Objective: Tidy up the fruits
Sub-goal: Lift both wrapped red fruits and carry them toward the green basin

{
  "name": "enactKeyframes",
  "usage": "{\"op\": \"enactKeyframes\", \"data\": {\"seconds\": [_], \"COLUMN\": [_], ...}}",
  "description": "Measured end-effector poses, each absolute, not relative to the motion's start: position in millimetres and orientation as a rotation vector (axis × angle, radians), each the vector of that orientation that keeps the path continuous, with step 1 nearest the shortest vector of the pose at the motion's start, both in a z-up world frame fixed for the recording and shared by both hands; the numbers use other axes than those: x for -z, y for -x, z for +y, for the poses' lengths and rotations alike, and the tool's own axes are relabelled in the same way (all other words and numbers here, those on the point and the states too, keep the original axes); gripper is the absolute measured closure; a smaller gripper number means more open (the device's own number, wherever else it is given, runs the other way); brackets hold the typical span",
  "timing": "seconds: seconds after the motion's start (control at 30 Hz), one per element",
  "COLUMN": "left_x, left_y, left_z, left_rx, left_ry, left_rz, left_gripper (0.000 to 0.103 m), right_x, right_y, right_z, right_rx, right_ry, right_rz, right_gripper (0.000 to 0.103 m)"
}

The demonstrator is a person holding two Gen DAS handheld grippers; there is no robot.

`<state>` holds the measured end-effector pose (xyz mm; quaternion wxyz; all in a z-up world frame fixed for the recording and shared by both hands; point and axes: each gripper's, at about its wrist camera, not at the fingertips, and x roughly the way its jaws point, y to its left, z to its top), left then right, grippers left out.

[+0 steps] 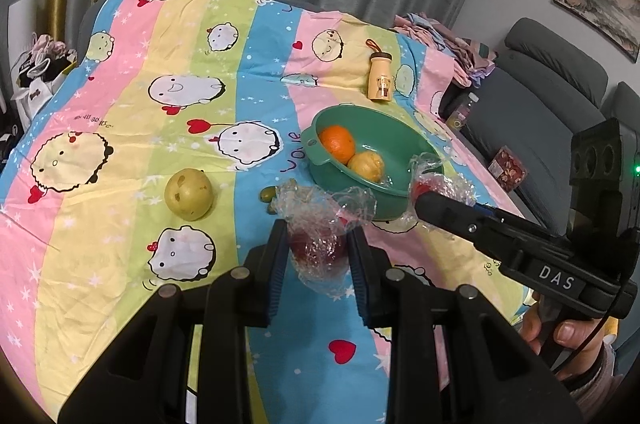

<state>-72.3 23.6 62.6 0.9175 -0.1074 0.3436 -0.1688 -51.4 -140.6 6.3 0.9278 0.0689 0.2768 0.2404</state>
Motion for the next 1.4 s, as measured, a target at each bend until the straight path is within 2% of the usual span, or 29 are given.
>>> {"op": "enactKeyframes", "data": {"seconds": [1.4], "left_x": [-55.6], "left_y": [49.7], "left_z": [-24.5], "left_rx": [0.381], "left_ry": [0.107], "left_rz": [0.759], "left_gripper": [0.074], "right_x": [3.0], "right_y": [37.0], "right_z": [-188.1], "right_rx": [-0.465], "right_ry": [-0.258], "right_rz": [0.559], "right_gripper": [0.072]}}
